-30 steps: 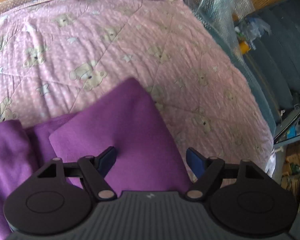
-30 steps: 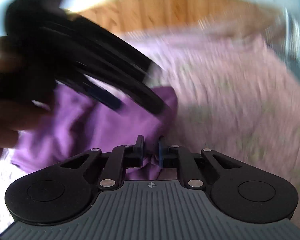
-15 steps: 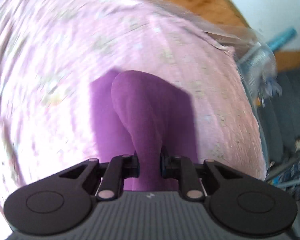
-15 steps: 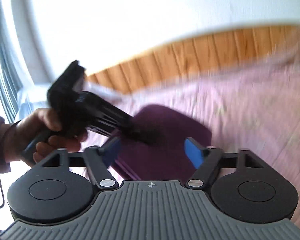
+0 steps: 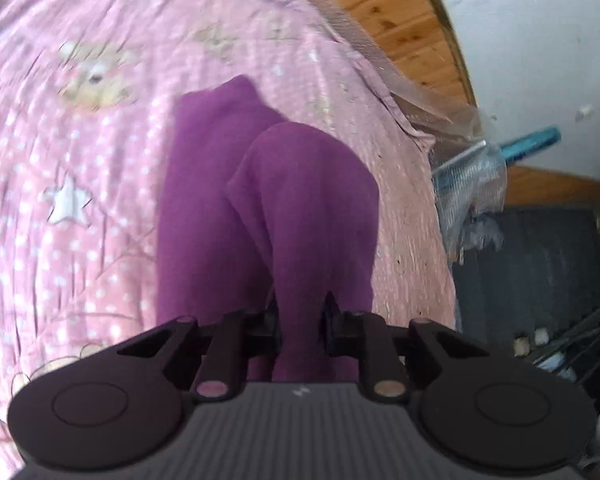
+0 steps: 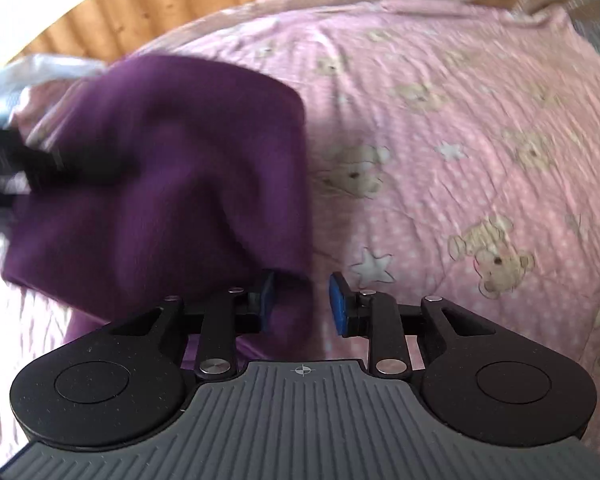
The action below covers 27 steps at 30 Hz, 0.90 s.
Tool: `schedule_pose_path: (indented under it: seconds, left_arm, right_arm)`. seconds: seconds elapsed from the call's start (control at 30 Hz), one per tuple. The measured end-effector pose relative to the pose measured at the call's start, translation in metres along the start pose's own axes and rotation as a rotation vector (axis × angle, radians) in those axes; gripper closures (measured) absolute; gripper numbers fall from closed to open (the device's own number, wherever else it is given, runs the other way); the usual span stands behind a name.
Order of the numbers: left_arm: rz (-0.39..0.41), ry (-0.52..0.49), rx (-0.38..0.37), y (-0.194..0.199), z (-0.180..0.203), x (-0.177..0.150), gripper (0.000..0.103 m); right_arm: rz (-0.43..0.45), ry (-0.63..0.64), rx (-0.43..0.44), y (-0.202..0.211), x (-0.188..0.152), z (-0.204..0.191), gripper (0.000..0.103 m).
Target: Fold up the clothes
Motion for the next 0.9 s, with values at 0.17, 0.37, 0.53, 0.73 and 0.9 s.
schedule_pose_path:
  seconds: [0.17, 0.37, 0.53, 0.73, 0.9]
  left_arm:
    - [0.009, -0.034, -0.011, 0.018, 0.003, -0.003, 0.078]
    - [0.145, -0.059, -0.024, 0.040, 0.024, 0.042, 0.042]
    - [0.081, -0.103, 0.144, 0.000, 0.006, 0.073, 0.074]
    - [0.120, -0.076, 0.154, 0.000, -0.006, 0.087, 0.084]
    - [0.214, -0.088, 0.088, 0.055, 0.010, 0.070, 0.037]
  right_arm:
    - [0.095, -0.001, 0.070, 0.028, 0.027, -0.015, 0.073]
    - [0.123, 0.176, 0.172, 0.017, 0.048, -0.080, 0.070]
    - [0.101, 0.361, 0.107, -0.002, 0.021, -0.109, 0.069]
    - [0.107, 0.406, 0.114, -0.004, 0.015, -0.109, 0.068]
    - [0.145, 0.150, 0.181, 0.025, 0.049, -0.057, 0.037]
Point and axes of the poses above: each gripper's, at about its wrist camera, not at the fingertips, and y roughly against the way its jaws point, z to its right, x to its top, the point moved 6 cm from there along -y, roughly the way its jaws point, and after that the axes turned 14 degrees about y, right-handed, at the moved point
